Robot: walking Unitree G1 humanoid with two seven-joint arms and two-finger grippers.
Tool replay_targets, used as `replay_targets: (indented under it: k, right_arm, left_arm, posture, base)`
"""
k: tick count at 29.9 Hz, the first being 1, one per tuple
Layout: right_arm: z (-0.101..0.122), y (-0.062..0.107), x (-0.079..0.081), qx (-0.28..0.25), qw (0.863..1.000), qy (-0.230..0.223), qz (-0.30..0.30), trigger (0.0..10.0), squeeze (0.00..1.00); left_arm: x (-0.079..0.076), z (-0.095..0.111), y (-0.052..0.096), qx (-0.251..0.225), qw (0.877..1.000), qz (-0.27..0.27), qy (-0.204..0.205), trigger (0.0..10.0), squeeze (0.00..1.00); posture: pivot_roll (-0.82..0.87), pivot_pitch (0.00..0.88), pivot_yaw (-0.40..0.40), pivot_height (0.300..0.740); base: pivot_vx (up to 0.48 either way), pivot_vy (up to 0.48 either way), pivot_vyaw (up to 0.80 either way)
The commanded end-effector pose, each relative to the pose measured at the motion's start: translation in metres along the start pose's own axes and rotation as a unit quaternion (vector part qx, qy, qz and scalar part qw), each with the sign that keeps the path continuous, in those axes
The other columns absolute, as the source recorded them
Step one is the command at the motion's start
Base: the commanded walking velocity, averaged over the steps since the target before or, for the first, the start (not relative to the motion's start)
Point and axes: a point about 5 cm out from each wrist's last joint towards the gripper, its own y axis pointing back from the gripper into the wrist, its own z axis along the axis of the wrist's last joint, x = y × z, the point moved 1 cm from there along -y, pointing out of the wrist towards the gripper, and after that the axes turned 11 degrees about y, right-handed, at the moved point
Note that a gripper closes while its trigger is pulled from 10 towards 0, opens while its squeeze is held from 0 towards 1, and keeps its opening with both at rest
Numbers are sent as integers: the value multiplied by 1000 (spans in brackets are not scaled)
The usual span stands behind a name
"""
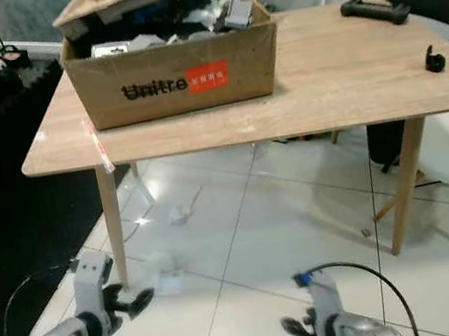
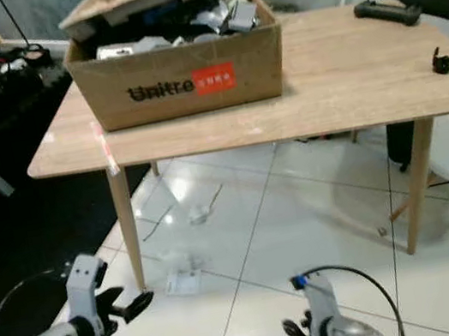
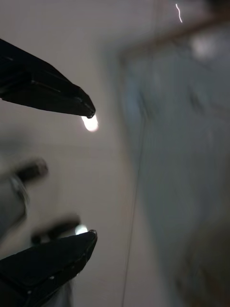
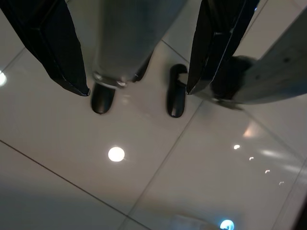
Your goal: Picking trash to rubbish bin
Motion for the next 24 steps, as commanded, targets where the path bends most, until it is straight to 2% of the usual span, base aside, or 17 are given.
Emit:
replay_targets:
  k: [1,2,3,5,6,8,10,11,13,15,16,18,19,20,21,22,24]
  right_arm:
    - [-27,5,-5,39,999,-18,-24,10000,0]
    - [-27,5,-5,39,999,-18,-24,10000,0]
    - [-42,9,-6,60,997,-35,-39,10000,0]
    - [-74,18,-7,106,990,-68,-67,10000,0]
    - [-74,18,-7,106,990,-68,-67,10000,0]
    - [-91,24,-5,134,985,-81,-79,10000,0]
    - [-99,27,-3,147,982,-88,-83,10000,0]
    - [-99,27,-3,147,982,-88,-83,10000,0]
    - [-103,27,0,155,982,-74,-74,10000,0]
    - [-102,26,2,155,983,-67,-68,10000,0]
    - [-102,26,2,155,983,-67,-68,10000,0]
    - [-98,24,3,152,985,-57,-65,10000,0]
    - [-94,22,4,150,986,-43,-59,10000,0]
    - [-94,22,4,150,986,-43,-59,10000,0]
    - [-90,19,5,147,987,-29,-52,10000,0]
    - [-90,19,5,147,987,-29,-52,10000,0]
    - [-82,15,8,142,989,4,-39,10000,0]
  left_arm:
    - [12,-19,4,21,998,67,8,10000,0]
    - [12,-19,4,21,998,67,8,10000,0]
    - [21,-31,9,37,992,116,9,10000,0]
    - [32,-64,21,80,975,206,31,10000,0]
    - [32,-64,21,80,975,206,31,10000,0]
    - [35,-88,31,112,960,252,51,10000,0]
    - [32,-108,38,124,946,283,100,10000,0]
    - [32,-108,38,124,946,283,100,10000,0]
    - [16,-130,37,121,935,287,172,10000,0]
    - [1,-142,33,131,935,271,188,10000,0]
    - [1,-142,33,131,935,271,188,10000,0]
    - [-9,-147,28,142,941,251,179,10000,0]
    - [-19,-147,22,150,949,227,157,10000,0]
    - [-19,-147,22,150,949,227,157,10000,0]
    - [-27,-146,17,159,959,201,122,10000,0]
    - [-27,-146,17,159,959,201,122,10000,0]
    - [-37,-145,9,180,968,167,56,10000,0]
  posture:
    - [4,87,36,740]
    - [4,87,36,740]
    - [6,88,37,740]
    - [24,98,40,740]
    - [24,98,40,740]
    - [34,102,39,740]
    - [34,102,39,740]
    - [34,102,39,740]
    - [44,114,37,740]
    - [44,114,37,740]
    - [44,114,37,740]
    - [43,114,33,740]
    - [49,109,33,740]
    - [49,109,33,740]
    - [52,108,32,740]
    - [52,108,32,740]
    - [63,108,27,740]
  base:
    - [0,0,0]
    - [0,0,0]
    - [0,0,0]
    - [0,0,0]
    - [0,0,0]
    - [0,0,0]
    - [0,0,0]
    - [0,0,0]
    - [0,0,0]
    - [0,0,0]
    - [0,0,0]
    - [0,0,0]
    - [0,0,0]
    - [0,0,0]
    - [0,0,0]
    - [0,0,0]
    - [0,0,0]
